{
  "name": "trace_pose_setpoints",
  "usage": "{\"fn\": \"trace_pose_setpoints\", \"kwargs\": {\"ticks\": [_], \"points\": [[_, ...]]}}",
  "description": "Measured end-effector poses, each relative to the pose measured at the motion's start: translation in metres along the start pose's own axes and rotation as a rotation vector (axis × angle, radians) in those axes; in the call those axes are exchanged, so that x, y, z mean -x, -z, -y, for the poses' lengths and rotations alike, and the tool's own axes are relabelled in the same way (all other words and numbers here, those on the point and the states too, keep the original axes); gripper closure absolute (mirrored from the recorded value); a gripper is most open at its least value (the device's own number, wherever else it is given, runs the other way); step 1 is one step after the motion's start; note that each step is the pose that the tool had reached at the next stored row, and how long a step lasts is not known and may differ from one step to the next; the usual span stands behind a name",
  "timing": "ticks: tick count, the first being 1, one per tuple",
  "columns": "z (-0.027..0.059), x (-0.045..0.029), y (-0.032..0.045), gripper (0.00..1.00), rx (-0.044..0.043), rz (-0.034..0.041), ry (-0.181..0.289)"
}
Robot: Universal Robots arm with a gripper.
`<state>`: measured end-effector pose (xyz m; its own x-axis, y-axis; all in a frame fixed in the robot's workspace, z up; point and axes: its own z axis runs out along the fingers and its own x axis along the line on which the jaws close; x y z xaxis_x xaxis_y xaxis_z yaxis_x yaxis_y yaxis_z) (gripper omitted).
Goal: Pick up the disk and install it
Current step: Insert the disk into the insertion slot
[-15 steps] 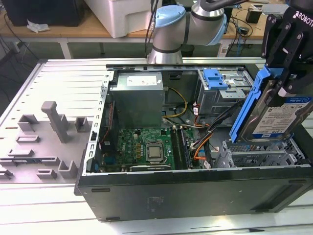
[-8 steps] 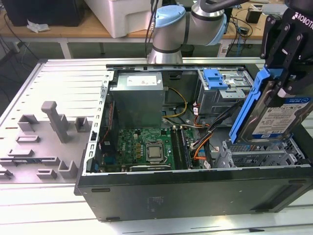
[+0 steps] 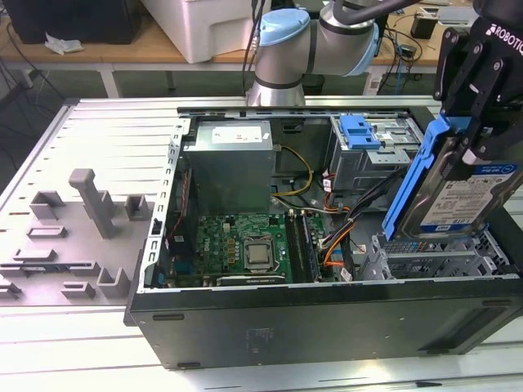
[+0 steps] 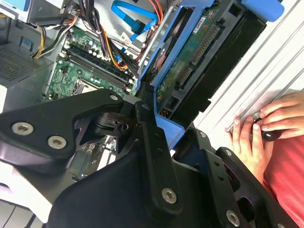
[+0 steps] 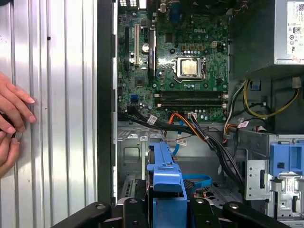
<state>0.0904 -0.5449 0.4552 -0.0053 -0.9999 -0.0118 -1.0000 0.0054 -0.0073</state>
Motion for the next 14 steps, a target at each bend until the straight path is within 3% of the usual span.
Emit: {"fn": "trace_pose_setpoints", "kwargs": {"ticks": [14], "points": [[0.0000, 0.0000, -0.0036, 0.63, 0.0000, 0.0001, 0.000]]}}
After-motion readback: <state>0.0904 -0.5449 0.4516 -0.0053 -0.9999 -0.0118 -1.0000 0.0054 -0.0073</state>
